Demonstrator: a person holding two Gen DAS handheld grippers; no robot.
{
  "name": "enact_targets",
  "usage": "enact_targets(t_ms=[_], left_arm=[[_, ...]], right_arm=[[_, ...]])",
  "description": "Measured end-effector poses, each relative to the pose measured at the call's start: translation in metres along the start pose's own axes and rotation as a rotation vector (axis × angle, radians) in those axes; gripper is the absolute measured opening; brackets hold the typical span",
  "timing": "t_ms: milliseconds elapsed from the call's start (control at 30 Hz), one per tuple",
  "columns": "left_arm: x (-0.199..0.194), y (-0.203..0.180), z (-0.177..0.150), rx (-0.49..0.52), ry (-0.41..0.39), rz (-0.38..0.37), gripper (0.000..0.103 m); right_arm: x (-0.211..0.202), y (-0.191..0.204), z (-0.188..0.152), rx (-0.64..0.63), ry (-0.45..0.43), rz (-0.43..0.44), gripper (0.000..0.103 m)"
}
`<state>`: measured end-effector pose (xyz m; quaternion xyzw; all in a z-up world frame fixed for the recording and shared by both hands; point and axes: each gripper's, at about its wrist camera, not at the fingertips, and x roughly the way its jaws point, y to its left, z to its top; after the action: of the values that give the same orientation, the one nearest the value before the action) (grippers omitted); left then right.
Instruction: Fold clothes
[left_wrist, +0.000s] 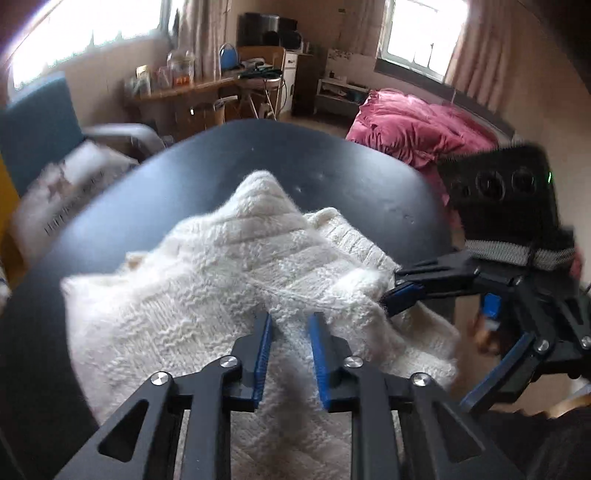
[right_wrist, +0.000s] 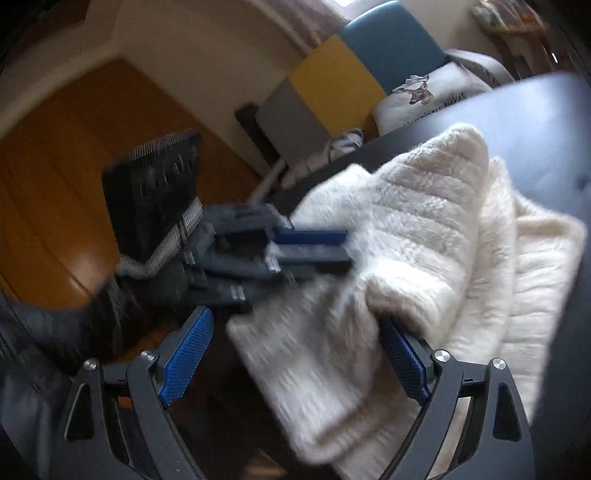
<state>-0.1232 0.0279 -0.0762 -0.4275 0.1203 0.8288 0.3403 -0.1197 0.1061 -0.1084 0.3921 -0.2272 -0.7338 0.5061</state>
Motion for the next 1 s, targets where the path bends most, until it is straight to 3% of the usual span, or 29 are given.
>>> enact_targets(t_ms=[167,267,400,500,567,633,733,800,1000], left_arm=[[0.0,0.002,-0.011,-0.027,-0.011,-0.053,0.021],[-0.001,0.003,-0.018,-0.043,-0.017,-0.085,0.021],[-0.001,0.005,-0.027,-0.064,-0.025,-0.127,0.021],[0.002,-0.01,-0.03,-0.016,-0.024,-0.079,0.021],[0.004,-0.021,-0.032,0.018,-0.023,-0.045,0.022],[0.001,-0.026,-0.032,0.022,-0.033,-0.025,0.022],[-0.017,-0.021,-0.026,-0.065,-0.105,-0.095,0.022],[-0.021,-0.025,-0.023,-0.059,-0.122,-0.11,0.023],[0.015,-0.061,-0.028,0.056,-0.01,-0.153,0.023]], right_arm=[[-0.026,-0.025,-0.001,0.203,-0.168,0.182,0.097],[-0.032,-0.057,-0.006,0.44,-0.281,0.303,0.101],[-0.033,-0.059,-0.009,0.549,-0.372,0.247,0.101],[-0.039,-0.053,-0.013,0.615,-0.467,0.183,0.101],[-0.049,-0.059,-0.023,0.708,-0.559,0.188,0.098],[-0.051,-0.058,-0.022,0.713,-0.536,0.167,0.094],[-0.055,-0.047,-0.018,0.668,-0.463,0.127,0.094],[-0.059,-0.04,-0.017,0.644,-0.421,0.109,0.094],[-0.064,-0.015,-0.01,0.504,-0.335,0.061,0.094]])
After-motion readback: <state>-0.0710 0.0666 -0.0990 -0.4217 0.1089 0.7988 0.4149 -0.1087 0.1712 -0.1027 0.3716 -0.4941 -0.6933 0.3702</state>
